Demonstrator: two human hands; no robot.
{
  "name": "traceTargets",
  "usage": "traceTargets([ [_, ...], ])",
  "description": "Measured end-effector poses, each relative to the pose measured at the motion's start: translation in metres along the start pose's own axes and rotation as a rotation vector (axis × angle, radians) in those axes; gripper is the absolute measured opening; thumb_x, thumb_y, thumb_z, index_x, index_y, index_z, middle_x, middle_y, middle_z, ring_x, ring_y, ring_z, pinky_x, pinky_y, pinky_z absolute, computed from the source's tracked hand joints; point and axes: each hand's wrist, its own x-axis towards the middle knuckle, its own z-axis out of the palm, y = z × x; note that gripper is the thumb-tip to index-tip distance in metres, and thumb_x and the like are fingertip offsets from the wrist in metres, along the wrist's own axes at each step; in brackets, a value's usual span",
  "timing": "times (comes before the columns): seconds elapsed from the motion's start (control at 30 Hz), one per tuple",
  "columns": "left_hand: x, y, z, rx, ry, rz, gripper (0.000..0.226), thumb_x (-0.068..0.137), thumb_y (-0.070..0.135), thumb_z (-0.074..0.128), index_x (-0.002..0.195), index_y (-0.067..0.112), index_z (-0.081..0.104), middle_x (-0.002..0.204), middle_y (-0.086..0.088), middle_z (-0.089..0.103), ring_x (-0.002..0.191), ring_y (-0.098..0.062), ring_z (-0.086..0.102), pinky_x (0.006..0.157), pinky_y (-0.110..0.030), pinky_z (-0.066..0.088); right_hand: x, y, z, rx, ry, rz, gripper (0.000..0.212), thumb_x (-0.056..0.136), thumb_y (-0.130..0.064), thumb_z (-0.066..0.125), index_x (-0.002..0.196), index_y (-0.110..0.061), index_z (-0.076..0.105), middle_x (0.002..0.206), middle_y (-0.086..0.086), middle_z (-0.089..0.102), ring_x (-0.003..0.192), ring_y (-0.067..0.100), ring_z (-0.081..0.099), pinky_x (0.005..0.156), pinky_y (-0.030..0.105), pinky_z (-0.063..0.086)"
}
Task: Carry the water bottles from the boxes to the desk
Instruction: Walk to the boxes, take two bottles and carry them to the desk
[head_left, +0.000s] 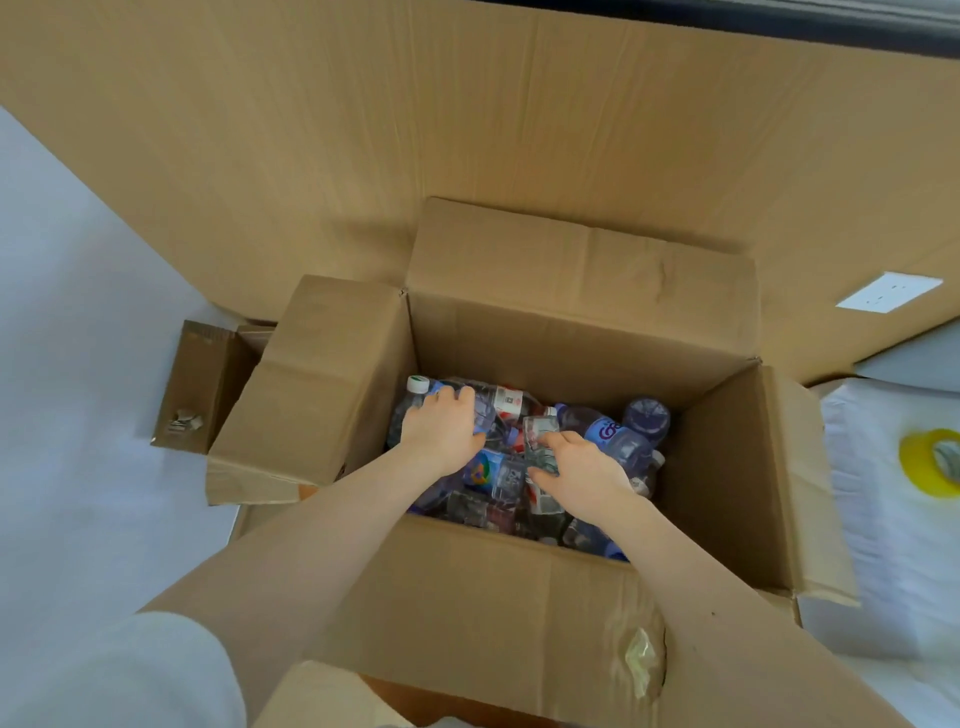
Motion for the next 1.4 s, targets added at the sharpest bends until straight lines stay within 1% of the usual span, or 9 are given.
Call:
traceTargets([
  [0.17, 0.02, 0.002, 0.007, 0.013, -0.042, -0.062, 0.054, 0.097, 0.04, 0.05, 0.138, 0.012, 0.03, 0.134, -0.013, 0.044, 0.121, -0.029, 0.046, 0.089, -0.04, 0.045, 0.027, 0.009, 0.003, -0.005, -0.053, -0.038, 0.055, 0.1, -0.041, 0.045, 0.148, -0.018, 0.032, 0.149, 0.005, 0.037, 0.133, 0.025, 0.04, 0.099, 0.04, 0.044],
  [0.3, 0.038, 0.005, 0.02, 0.021, -0.129, -0.092, 0.074, 0.095, 0.044, 0.053, 0.149, 0.012, 0.014, 0.149, -0.02, 0.027, 0.132, -0.034, 0.037, 0.096, -0.041, 0.043, 0.05, 0.014, 0.006, 0.016, -0.047, -0.056, 0.059, 0.1, -0.042, 0.044, 0.15, -0.018, 0.027, 0.151, 0.005, 0.034, 0.136, 0.025, 0.036, 0.103, 0.041, 0.042],
  [0.37, 0.046, 0.006, 0.027, 0.031, -0.15, -0.101, 0.079, 0.095, 0.044, 0.054, 0.152, 0.013, 0.009, 0.152, -0.021, 0.021, 0.135, -0.036, 0.033, 0.097, -0.041, 0.043, 0.058, 0.017, 0.011, 0.029, -0.029, -0.065, 0.06, 0.099, -0.042, 0.044, 0.151, -0.018, 0.024, 0.153, 0.005, 0.031, 0.137, 0.025, 0.034, 0.103, 0.04, 0.042],
  [0.53, 0.063, 0.013, 0.044, 0.076, -0.144, -0.117, 0.081, 0.094, 0.044, 0.056, 0.151, 0.012, 0.01, 0.149, -0.022, 0.025, 0.134, -0.035, 0.033, 0.098, -0.038, 0.042, 0.071, 0.032, 0.026, 0.008, -0.006, -0.056, 0.063, 0.099, -0.045, 0.043, 0.151, -0.017, 0.021, 0.154, 0.005, 0.029, 0.137, 0.026, 0.034, 0.106, 0.038, 0.039],
  [0.7, 0.077, 0.014, 0.057, 0.126, -0.154, -0.158, 0.085, 0.093, 0.046, 0.057, 0.152, 0.012, 0.007, 0.15, -0.026, 0.019, 0.135, -0.037, 0.032, 0.102, -0.039, 0.04, 0.08, 0.049, 0.03, 0.005, -0.004, -0.024, 0.063, 0.098, -0.046, 0.043, 0.15, -0.016, 0.023, 0.153, 0.006, 0.03, 0.138, 0.025, 0.034, 0.105, 0.037, 0.039],
  [0.9, 0.086, 0.021, 0.071, 0.125, -0.155, -0.219, 0.074, 0.093, 0.038, 0.059, 0.146, 0.012, 0.013, 0.148, -0.026, 0.016, 0.128, -0.04, 0.037, 0.093, -0.04, 0.047, 0.084, 0.062, 0.035, 0.03, -0.007, -0.006, 0.062, 0.098, -0.045, 0.043, 0.15, -0.017, 0.024, 0.152, 0.006, 0.031, 0.137, 0.025, 0.035, 0.105, 0.038, 0.039],
  [1.03, 0.086, 0.022, 0.066, 0.175, -0.166, -0.142, 0.071, 0.094, 0.033, 0.059, 0.146, 0.012, 0.015, 0.146, -0.027, 0.018, 0.125, -0.042, 0.038, 0.093, -0.042, 0.046, 0.082, 0.066, 0.036, 0.052, -0.013, -0.003, 0.062, 0.098, -0.044, 0.044, 0.15, -0.017, 0.024, 0.151, 0.006, 0.033, 0.136, 0.025, 0.037, 0.103, 0.038, 0.041],
  [1.23, 0.085, 0.033, 0.046, 0.012, -0.133, -0.071, 0.066, 0.091, 0.033, 0.062, 0.141, 0.012, 0.024, 0.14, -0.021, 0.024, 0.116, -0.039, 0.043, 0.076, -0.038, 0.048, 0.073, 0.067, 0.026, 0.128, 0.005, -0.006, 0.061, 0.097, -0.042, 0.048, 0.149, -0.017, 0.027, 0.15, 0.005, 0.035, 0.133, 0.024, 0.04, 0.1, 0.037, 0.044],
  [1.4, 0.077, 0.057, 0.019, -0.061, -0.03, 0.042, 0.066, 0.088, 0.037, 0.065, 0.139, 0.016, 0.028, 0.136, -0.017, 0.027, 0.114, -0.038, 0.044, 0.079, -0.039, 0.051, 0.059, 0.067, 0.017, 0.143, 0.0, -0.031, 0.066, 0.096, -0.042, 0.051, 0.151, -0.018, 0.023, 0.151, 0.003, 0.033, 0.135, 0.023, 0.038, 0.098, 0.036, 0.047],
])
